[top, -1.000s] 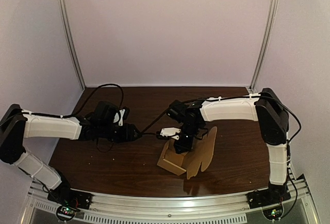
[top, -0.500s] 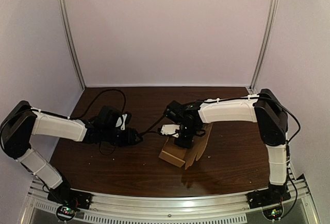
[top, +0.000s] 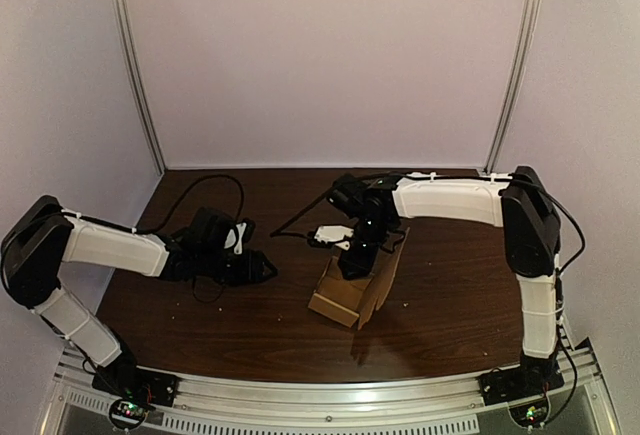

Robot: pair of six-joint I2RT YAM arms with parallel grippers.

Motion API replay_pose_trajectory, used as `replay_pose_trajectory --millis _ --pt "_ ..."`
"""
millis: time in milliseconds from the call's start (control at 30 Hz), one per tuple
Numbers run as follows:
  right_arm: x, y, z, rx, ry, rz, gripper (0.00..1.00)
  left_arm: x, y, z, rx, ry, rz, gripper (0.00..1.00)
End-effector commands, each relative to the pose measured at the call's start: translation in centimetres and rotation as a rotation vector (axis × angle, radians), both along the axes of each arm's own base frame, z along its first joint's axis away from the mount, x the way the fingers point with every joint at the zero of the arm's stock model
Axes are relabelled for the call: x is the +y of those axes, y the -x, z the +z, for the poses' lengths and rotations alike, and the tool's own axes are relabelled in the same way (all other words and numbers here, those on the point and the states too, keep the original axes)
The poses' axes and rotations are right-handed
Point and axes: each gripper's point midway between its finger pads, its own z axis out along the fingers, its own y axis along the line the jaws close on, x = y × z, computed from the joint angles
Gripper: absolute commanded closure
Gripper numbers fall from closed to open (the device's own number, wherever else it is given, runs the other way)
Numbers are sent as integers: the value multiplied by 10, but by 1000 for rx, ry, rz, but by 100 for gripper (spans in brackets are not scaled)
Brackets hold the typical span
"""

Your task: Fold the paper box

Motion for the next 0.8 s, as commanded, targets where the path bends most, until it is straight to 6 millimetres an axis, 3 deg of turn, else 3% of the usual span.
replay_pose_trajectory --millis 0,300,767 --pt "4 4 -11 90 -19 -30 63 -4 0 -1 -10 31 -13 44" --pt "8 1 -27 111 7 -39 68 -4 1 -2 -11 30 -19 45" --pt "1 -12 2 -9 -15 -72 67 -6 2 -2 -12 40 -25 45"
